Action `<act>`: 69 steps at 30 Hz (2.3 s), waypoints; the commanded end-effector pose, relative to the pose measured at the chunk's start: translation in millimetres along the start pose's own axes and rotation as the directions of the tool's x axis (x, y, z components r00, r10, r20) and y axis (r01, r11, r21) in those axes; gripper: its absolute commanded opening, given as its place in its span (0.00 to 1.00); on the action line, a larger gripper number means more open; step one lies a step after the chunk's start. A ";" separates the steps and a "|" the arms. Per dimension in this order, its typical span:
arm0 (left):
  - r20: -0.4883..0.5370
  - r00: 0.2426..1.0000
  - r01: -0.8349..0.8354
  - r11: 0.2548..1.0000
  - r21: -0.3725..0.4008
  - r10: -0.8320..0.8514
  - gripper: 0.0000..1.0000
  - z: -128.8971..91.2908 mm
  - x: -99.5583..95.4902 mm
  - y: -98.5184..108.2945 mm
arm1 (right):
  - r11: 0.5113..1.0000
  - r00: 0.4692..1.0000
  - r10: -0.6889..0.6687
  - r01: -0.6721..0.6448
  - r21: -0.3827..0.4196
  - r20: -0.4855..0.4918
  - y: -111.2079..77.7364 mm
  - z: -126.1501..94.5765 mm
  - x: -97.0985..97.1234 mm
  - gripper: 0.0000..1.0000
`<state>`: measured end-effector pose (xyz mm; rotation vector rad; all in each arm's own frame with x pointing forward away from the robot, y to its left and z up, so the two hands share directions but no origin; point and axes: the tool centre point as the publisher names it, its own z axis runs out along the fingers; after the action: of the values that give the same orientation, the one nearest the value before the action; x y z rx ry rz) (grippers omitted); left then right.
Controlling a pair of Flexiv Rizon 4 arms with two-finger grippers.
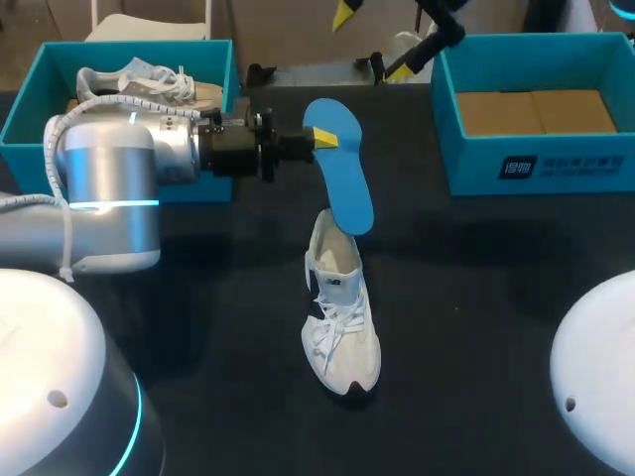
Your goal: Take the shoe out of the shoebox, open the shoe tongue, remove and reinsert the insole, then place the shoe into the shoebox
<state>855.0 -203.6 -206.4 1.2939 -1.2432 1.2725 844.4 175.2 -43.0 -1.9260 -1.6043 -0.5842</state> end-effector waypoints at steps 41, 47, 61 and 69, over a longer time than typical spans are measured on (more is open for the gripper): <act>0.000 1.000 0.000 1.000 0.000 0.000 0.00 -0.2 -0.8 0.1 | 1.000 0.988 0.030 -0.028 0.015 -0.153 10.6 7.6 -9.3 1.00; 0.000 1.000 0.000 1.000 0.000 0.000 0.00 -0.2 -0.8 0.1 | 0.998 0.928 0.035 -0.015 0.057 -0.371 7.8 1.0 -15.2 1.00; 0.000 1.000 0.000 1.000 0.000 0.000 0.00 -0.2 -0.8 0.1 | 0.995 0.784 0.017 0.047 0.087 -0.620 15.6 10.0 -41.3 1.00; 0.000 1.000 0.000 1.000 0.000 0.000 0.00 -0.2 -0.8 0.1 | 0.997 0.723 0.010 0.050 0.066 -0.691 14.7 12.9 -55.4 1.00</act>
<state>854.8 -203.8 -207.2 1.2933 -1.2406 1.2756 857.2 144.1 -85.4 -1.6215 -1.4223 -0.8046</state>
